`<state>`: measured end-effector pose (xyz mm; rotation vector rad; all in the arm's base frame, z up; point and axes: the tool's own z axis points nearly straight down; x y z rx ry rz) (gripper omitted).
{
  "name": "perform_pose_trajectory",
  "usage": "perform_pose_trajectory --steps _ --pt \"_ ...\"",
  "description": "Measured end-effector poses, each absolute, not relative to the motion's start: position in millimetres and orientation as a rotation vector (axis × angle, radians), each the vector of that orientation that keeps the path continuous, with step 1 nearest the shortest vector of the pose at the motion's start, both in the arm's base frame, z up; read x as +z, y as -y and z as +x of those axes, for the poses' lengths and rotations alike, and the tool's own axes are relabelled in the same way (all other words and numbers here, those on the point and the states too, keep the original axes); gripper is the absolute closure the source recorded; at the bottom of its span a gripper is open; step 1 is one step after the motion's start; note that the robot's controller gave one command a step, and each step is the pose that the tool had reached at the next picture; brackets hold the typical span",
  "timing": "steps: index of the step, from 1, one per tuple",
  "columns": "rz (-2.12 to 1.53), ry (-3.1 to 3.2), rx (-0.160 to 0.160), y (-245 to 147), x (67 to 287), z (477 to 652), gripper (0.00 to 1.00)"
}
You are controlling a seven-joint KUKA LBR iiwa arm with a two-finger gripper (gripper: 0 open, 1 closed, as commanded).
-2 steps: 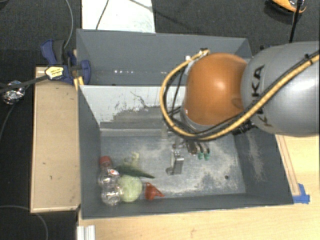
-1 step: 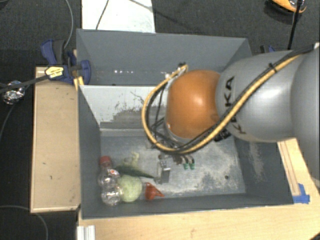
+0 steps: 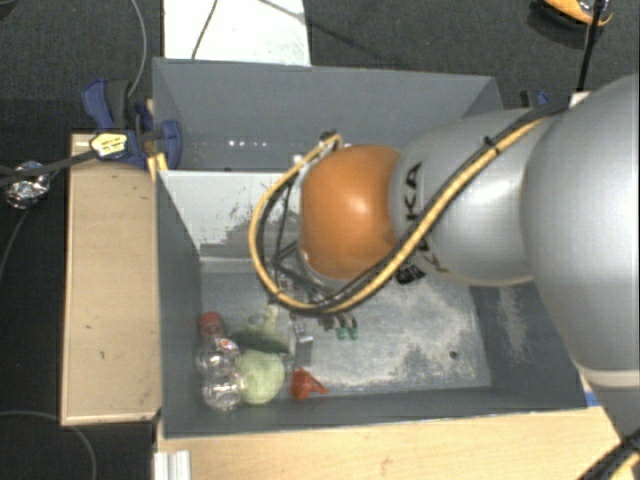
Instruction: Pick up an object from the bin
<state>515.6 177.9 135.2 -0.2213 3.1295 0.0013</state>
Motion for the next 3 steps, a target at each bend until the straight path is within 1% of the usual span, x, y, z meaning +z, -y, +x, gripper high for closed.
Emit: perform_pose_trajectory --steps 1,2,3 --pt "-0.318 -3.115 0.004 -198.5 118.6 506.4 0.0" --pt "-0.748 -3.036 0.006 -206.7 86.6 505.9 1.0" --pt "-0.739 -3.039 0.006 -206.8 86.6 505.9 1.0"
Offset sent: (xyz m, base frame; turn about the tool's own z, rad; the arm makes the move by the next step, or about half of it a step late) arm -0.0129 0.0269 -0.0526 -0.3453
